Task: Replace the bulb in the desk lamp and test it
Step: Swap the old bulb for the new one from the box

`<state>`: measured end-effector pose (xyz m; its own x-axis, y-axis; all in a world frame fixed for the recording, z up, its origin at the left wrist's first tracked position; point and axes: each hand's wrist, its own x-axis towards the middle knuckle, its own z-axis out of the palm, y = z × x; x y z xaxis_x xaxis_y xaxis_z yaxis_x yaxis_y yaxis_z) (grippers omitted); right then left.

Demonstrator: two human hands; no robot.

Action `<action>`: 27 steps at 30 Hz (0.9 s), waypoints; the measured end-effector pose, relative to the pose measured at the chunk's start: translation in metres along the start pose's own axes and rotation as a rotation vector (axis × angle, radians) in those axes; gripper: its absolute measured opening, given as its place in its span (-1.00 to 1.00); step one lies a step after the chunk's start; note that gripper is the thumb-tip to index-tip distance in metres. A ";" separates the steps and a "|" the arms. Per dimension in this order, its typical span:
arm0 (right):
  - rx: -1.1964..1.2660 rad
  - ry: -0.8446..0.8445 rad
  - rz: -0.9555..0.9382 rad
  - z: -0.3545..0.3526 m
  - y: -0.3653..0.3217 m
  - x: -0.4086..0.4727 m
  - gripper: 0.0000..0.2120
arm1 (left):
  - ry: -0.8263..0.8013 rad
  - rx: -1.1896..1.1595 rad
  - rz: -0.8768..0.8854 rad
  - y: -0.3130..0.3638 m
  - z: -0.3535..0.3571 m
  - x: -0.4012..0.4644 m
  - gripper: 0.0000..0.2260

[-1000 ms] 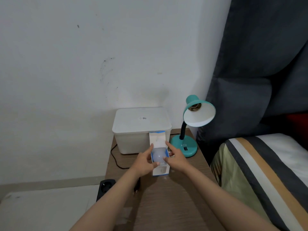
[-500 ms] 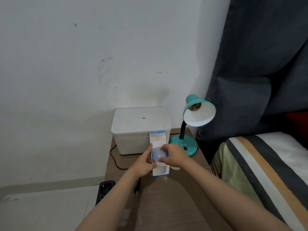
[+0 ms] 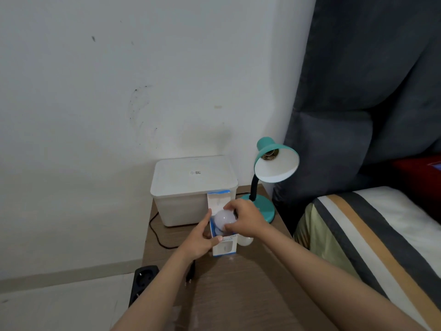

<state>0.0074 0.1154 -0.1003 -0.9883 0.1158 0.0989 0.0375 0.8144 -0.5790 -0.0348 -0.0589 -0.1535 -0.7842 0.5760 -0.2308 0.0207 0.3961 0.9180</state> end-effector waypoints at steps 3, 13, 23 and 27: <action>0.222 0.096 0.010 -0.012 -0.003 -0.003 -0.53 | 0.007 -0.015 -0.011 0.003 0.001 -0.002 -0.20; 0.746 0.164 0.175 -0.029 -0.007 -0.012 -0.68 | 0.043 -0.016 -0.025 0.007 0.001 -0.004 -0.20; 0.452 0.168 0.186 -0.010 0.003 -0.017 -0.85 | 0.047 0.028 0.007 0.012 0.002 -0.011 -0.21; 0.497 0.178 0.259 -0.009 0.002 -0.013 -0.62 | 0.131 0.022 0.062 0.015 0.007 -0.017 -0.20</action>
<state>0.0212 0.1201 -0.0954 -0.9147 0.4040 0.0127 0.1587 0.3879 -0.9079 -0.0170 -0.0582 -0.1383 -0.8552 0.5021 -0.1288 0.0837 0.3790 0.9216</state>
